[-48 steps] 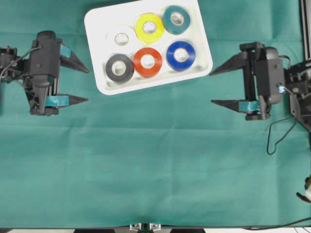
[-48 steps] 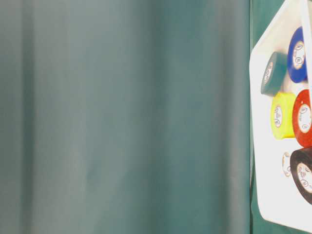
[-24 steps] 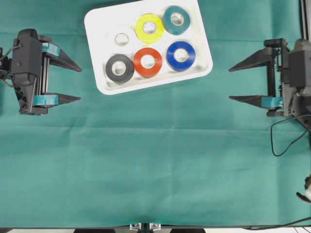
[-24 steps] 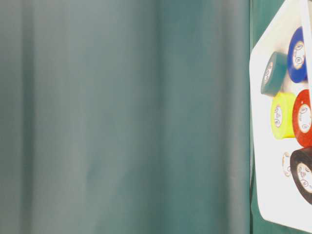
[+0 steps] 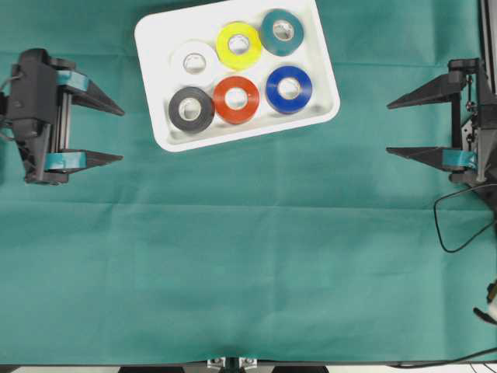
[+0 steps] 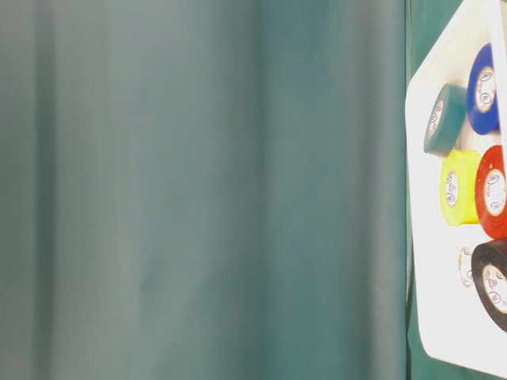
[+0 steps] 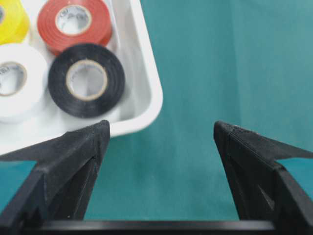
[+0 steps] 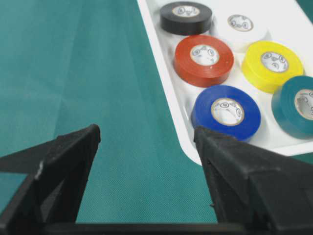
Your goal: Put the tape alternately from left to right into the white case.
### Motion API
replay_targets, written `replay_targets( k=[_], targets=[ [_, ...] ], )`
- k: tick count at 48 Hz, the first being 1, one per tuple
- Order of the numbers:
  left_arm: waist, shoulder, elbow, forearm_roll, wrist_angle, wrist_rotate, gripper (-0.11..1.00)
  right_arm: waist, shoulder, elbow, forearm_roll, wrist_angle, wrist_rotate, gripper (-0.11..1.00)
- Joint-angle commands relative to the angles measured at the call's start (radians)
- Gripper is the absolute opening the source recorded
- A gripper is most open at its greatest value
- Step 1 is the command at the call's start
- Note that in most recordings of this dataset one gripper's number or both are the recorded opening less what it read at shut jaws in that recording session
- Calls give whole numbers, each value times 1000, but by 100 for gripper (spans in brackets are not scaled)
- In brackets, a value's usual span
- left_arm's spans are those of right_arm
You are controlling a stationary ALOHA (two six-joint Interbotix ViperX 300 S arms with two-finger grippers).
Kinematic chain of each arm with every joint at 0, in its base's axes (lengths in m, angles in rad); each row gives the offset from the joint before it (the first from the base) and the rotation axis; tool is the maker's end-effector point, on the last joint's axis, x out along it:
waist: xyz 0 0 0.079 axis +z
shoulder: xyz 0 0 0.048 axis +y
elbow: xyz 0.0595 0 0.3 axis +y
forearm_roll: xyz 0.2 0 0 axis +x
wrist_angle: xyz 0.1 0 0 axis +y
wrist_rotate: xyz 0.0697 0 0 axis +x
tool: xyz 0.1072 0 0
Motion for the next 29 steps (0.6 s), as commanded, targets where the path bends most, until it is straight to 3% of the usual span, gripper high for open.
replay_targets(
  k=[1, 29],
  targets=[
    [0, -49, 8, -3, -28, -2, 81, -3, -12, -3, 8, -3, 2, 86],
    [8, -244, 149, -3, -69, -2, 81, -8, -20, 9, 25, -3, 2, 86]
  ],
)
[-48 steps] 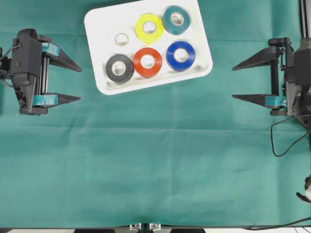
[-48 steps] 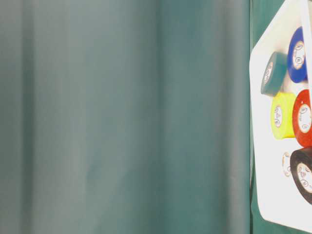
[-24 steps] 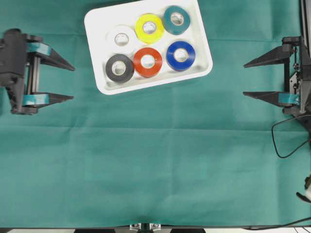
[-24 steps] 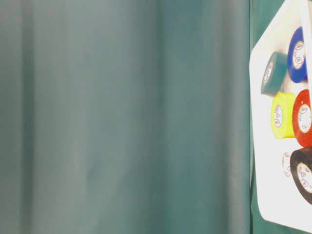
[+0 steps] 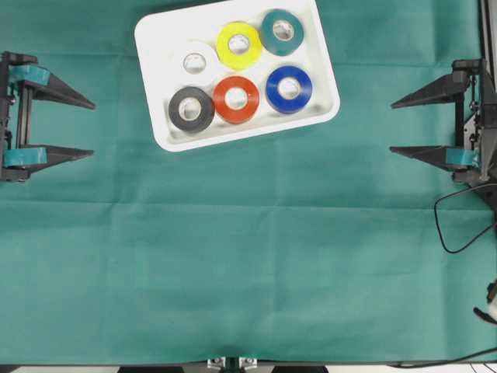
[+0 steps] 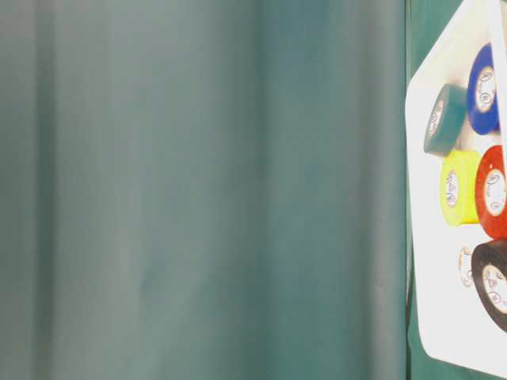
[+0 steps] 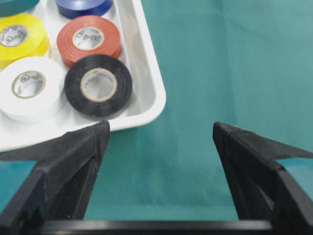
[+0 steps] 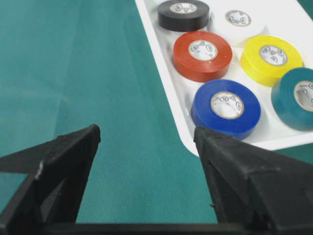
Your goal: Put the tape alternately from left to right into the white case.
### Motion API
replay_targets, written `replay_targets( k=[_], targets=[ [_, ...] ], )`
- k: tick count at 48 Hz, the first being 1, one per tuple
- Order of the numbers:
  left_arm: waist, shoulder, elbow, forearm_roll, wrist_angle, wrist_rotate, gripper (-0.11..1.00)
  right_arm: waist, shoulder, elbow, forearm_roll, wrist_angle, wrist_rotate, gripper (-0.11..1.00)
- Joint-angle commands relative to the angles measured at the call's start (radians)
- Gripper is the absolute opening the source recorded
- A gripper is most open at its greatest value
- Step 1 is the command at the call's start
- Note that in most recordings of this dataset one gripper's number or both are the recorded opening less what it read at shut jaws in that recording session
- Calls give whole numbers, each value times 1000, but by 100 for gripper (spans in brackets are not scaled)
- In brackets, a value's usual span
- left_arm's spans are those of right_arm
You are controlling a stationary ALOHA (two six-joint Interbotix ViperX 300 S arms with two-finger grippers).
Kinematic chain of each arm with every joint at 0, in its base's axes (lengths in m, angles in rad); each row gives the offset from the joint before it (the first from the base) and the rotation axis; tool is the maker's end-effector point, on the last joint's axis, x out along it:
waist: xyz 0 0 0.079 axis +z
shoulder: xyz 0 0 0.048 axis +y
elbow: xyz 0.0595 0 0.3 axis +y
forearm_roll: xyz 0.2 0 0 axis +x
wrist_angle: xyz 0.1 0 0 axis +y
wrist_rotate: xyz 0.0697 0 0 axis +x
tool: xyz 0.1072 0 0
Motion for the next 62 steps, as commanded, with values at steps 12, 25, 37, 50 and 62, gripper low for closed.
replay_targets(
  k=[12, 25, 37, 50, 62],
  targets=[
    [3, -74, 28, -2, -9, 2, 81, -3, 0, 0, 3, -3, 2, 86],
    [3, -123, 61, -2, -9, 2, 81, -3, -51, 32, 3, -3, 2, 86],
    [12, -178, 91, -2, -9, 2, 81, -3, -103, 55, 3, -2, 2, 86],
    [25, -275, 132, -2, -2, 2, 81, -3, -95, 54, 3, -2, 2, 86],
    [25, -344, 155, -2, 32, 2, 81, -3, -95, 55, 3, -2, 2, 86]
  ],
)
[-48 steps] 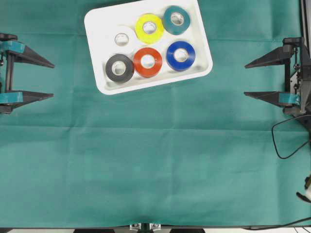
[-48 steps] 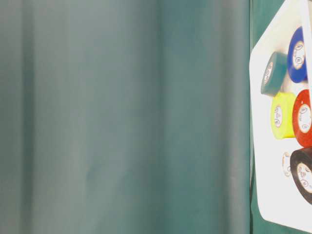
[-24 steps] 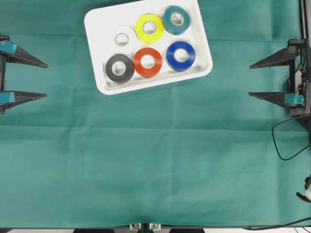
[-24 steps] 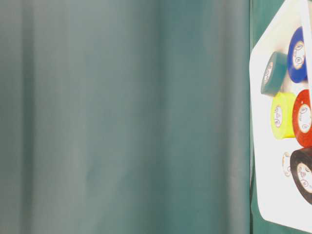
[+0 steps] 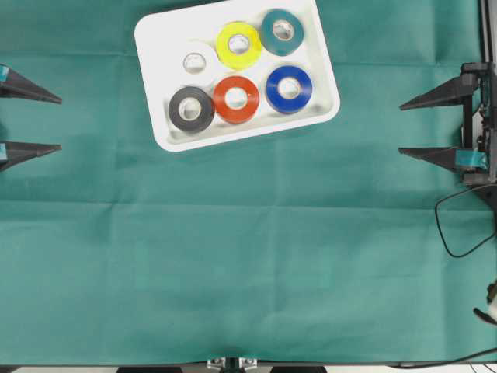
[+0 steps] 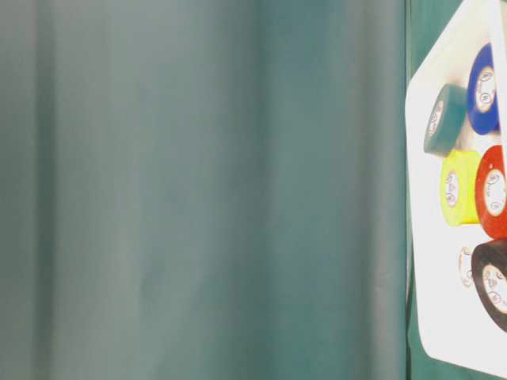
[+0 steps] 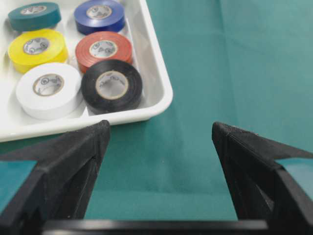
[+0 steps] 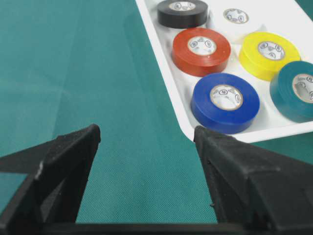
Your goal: Put the tape alternately from left to right into the white case.
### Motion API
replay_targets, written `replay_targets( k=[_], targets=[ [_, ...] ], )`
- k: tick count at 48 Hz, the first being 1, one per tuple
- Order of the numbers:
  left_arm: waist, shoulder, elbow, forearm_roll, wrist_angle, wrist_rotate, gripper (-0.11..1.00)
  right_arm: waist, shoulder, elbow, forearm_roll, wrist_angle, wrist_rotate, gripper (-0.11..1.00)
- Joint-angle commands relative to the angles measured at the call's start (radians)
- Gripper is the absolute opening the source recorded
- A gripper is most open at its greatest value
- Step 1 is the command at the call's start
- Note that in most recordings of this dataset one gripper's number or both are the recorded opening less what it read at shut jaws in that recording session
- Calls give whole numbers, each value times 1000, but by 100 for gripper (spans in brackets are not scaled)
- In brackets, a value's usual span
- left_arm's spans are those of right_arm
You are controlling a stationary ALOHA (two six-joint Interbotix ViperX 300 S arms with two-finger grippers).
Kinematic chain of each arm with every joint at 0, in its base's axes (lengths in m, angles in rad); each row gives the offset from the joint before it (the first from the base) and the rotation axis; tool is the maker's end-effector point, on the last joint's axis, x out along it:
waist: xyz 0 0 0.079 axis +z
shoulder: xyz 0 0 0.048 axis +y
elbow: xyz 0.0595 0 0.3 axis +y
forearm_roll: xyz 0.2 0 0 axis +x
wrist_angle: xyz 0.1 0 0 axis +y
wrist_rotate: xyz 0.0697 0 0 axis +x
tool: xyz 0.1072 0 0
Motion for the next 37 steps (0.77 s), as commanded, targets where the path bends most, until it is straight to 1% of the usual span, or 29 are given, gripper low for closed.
replay_targets(
  k=[1, 9, 37],
  targets=[
    [3, -9, -5, -2, 12, 2, 81, -2, 12, -15, 3, -3, 2, 86],
    [6, -32, 3, -2, 38, 2, 81, -2, 12, -15, 3, -3, 2, 86],
    [21, -38, 18, -2, 40, 2, 81, -2, 12, -8, 3, -3, 2, 86]
  ],
)
